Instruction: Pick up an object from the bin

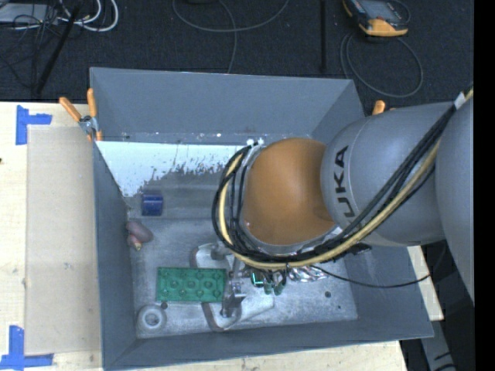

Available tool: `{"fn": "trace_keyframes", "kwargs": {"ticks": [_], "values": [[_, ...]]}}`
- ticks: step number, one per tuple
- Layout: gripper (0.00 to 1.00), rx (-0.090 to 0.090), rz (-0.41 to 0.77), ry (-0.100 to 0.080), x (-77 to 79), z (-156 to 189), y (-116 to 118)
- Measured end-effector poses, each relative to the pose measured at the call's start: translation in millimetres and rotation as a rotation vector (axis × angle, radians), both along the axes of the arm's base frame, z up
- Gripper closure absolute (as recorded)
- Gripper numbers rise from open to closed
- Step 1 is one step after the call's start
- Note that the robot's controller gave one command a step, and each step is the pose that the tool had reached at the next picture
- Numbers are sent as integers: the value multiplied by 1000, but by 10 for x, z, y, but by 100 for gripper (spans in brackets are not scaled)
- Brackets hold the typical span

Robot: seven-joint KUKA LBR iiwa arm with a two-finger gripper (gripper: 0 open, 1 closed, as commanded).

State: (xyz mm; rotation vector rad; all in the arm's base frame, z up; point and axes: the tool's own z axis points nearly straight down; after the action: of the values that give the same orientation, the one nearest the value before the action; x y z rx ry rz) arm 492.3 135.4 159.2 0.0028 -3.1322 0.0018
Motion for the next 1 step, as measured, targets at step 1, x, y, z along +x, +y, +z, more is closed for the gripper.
{"fn": "trace_keyframes", "kwargs": {"ticks": [1], "values": [[0, 2, 194, -4, 220, -796, 199]]}}
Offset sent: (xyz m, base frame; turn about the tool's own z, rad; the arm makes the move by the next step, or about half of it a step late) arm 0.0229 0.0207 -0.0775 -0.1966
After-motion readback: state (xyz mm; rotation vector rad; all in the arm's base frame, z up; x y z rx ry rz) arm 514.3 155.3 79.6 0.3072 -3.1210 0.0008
